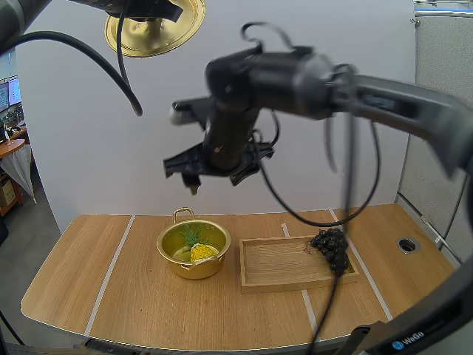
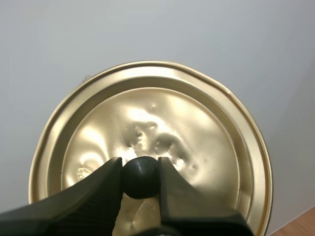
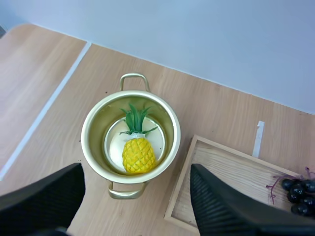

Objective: Open the pot, put the pineapple inside, and close it

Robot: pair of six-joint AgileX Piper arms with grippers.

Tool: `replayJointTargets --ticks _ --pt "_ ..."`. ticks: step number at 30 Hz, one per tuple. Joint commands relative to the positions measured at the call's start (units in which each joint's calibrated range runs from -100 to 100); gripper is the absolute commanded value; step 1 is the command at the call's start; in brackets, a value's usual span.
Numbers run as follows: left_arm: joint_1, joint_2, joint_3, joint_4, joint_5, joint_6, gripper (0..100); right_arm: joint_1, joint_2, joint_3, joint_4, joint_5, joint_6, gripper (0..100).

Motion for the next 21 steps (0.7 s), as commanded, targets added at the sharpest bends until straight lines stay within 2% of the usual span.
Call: replayJointTargets --ticks 1,10,19,20,21 --pt "-0.23 -0.4 -0.5 0.0 -1.6 -0.6 0 -0.1 -12.0 3.8 0.1 5.3 -1.4 100" --pt "-0.23 -0.4 -0.5 0.0 -1.6 -0.6 0 -0.1 -30.6 14.2 0.1 10.2 -3.0 100" --pt "-0.23 -0.4 -0.5 0.0 -1.6 -0.6 0 -0.1 -43.4 23.7 0.9 10.2 -4.6 100" --pt "-0.23 -0.4 -0.5 0.0 -1.6 -0.6 0 -0.1 -43.9 24.7 0.9 10.2 -4.7 98" --pt "-0.23 -0.4 -0.5 0.0 -1.6 -0.6 0 -0.1 -44.2 25.3 0.9 10.2 -4.9 88"
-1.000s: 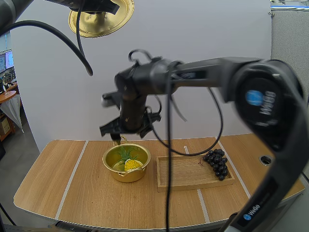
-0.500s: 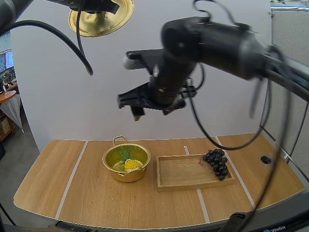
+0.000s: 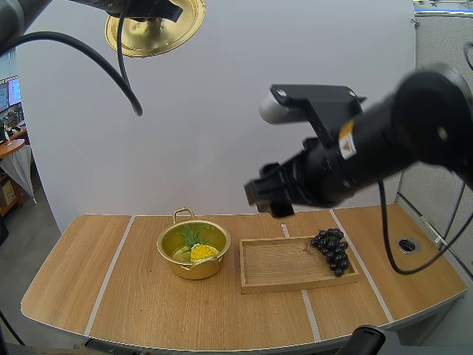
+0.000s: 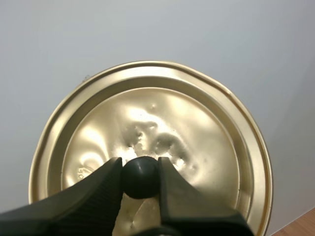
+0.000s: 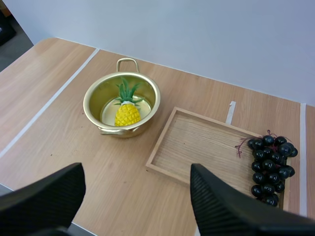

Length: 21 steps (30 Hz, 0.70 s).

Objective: Open the pot, put the pineapple inside, and close it

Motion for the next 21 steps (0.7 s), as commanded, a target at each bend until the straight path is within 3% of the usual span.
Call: replayJointTargets --ticks 1,6,21 --pt "-0.23 -0.4 -0.5 0.0 -1.3 -0.6 0 -0.1 -3.2 4.1 0.2 0.0 -1.3 76" --pt "-0.23 -0.4 -0.5 0.0 -1.3 -0.6 0 -0.8 -3.3 5.5 2.3 0.0 -1.8 0" --pt "-0.23 -0.4 -0.5 0.0 -1.3 -0.6 0 -0.9 -3.3 5.5 2.3 0.0 -1.6 0"
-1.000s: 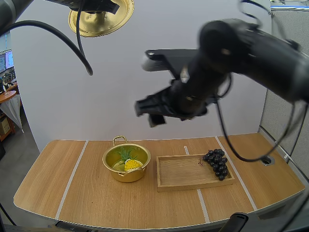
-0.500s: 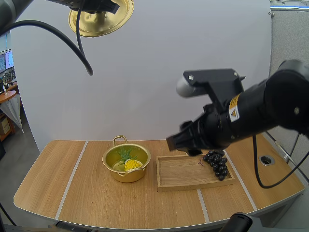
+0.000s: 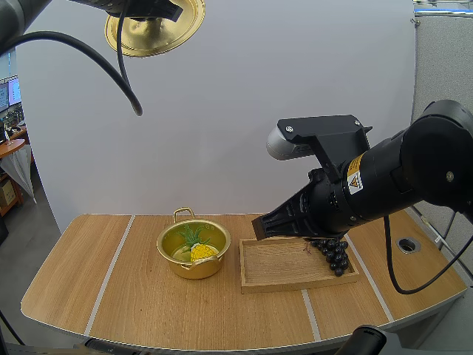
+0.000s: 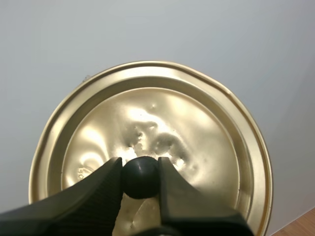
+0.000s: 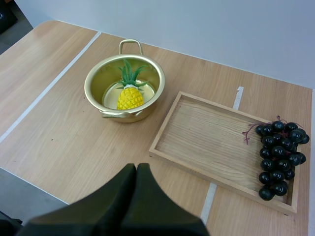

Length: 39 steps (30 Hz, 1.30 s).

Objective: Open the pot, put the pineapple inside, and close it

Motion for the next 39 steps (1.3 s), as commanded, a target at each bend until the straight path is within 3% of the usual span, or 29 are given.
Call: replayJointTargets --ticks 1,21,29,39 --pt "-0.23 -0.4 -0.5 0.0 -1.3 -0.6 0 -0.2 -0.6 0.1 -0.2 0.0 -0.2 0" --pt "-0.23 -0.4 -0.5 0.0 -1.3 -1.0 0 -0.2 -0.6 0.1 -0.2 0.0 -0.2 0" --pt "-0.23 1.0 -0.4 -0.3 15.0 -1.3 0 -0.2 -0.6 0.1 -0.2 0.0 -0.2 0" --pt "-0.23 8.5 4.2 -0.3 23.3 3.7 0 -0.2 -0.6 0.1 -0.2 0.0 -0.2 0"
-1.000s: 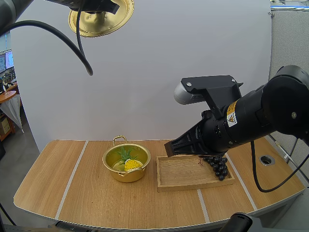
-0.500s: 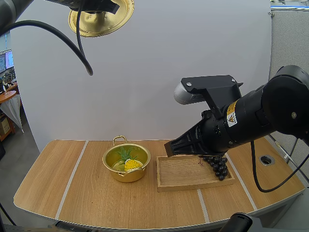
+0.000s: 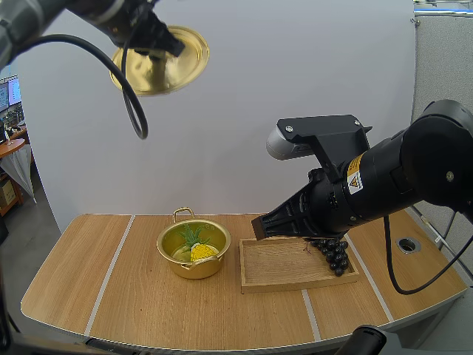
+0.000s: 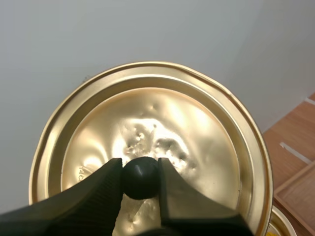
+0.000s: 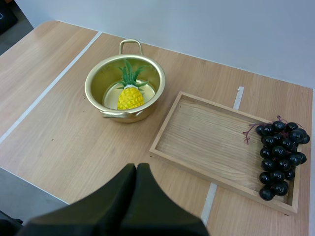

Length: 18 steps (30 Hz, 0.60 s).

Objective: Open the pot, put the pineapple inside, and close it

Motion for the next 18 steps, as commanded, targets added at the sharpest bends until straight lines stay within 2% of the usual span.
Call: replayJointTargets --ticks 1,15,18 --pt "-0.23 3.8 4.1 -0.3 2.7 2.3 0 -0.2 -0.6 0.1 -0.2 0.0 -0.2 0" --pt "-0.23 13.7 20.7 -0.5 -3.1 9.1 0 -0.2 -0.6 0.1 -0.2 0.0 -0.2 0" --pt "-0.23 15.3 24.0 -2.5 -4.4 10.9 0 -0.2 -0.6 0.1 -0.2 0.0 -0.2 0"
